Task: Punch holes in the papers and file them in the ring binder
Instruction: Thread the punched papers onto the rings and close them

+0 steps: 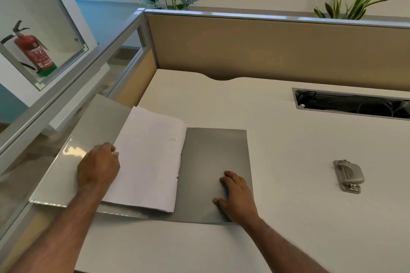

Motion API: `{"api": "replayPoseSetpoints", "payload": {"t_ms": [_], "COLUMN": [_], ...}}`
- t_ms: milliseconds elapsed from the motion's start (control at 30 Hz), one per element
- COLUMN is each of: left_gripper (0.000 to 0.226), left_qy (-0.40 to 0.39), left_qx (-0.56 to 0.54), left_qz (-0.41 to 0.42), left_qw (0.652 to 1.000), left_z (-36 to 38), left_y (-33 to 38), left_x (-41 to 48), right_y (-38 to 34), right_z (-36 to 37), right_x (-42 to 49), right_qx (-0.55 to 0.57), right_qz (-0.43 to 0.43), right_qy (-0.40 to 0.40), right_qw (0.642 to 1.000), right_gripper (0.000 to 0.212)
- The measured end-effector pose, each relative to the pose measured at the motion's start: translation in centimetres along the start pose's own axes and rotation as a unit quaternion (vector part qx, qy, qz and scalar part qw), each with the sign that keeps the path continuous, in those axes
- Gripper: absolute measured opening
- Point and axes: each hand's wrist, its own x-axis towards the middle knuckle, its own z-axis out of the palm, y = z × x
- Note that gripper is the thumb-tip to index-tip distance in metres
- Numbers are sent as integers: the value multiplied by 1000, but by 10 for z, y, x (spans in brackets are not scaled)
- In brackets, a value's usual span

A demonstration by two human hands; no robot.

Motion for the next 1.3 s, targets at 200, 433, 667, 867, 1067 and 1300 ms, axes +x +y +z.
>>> {"api": "replayPoseSetpoints", "payload": {"t_ms": [200, 433, 667, 867, 1067, 1300], "left_gripper": [24, 79, 117, 125, 122, 122], "left_qy": [8, -53, -184, -197, -147, -138], "left_qx": [-8, 59, 28, -29, 12, 48], "left_qz": [38, 138, 108, 96, 107, 10], "left_qw": [999, 987, 977, 975, 983, 989], "left_z": [6, 24, 38, 43, 36, 29], "left_y": [0, 9, 32, 51, 52, 39], "left_x": [-1, -11, -31, -39, -33, -19], "right_y": [2, 3, 3, 3, 1, -12], "right_z": [1, 2, 3, 4, 2, -11], "right_x": [1, 1, 2, 1, 1, 17], "right_qx": [3, 4, 1, -4, -16, 66], "right_qz": [8, 10, 12, 9, 7, 62], "right_qy": [-3, -5, -5, -7, -12, -16], "right_qw": [1000, 1000, 1000, 1000, 1000, 996], "right_gripper": [70, 70, 71, 72, 71, 63]}}
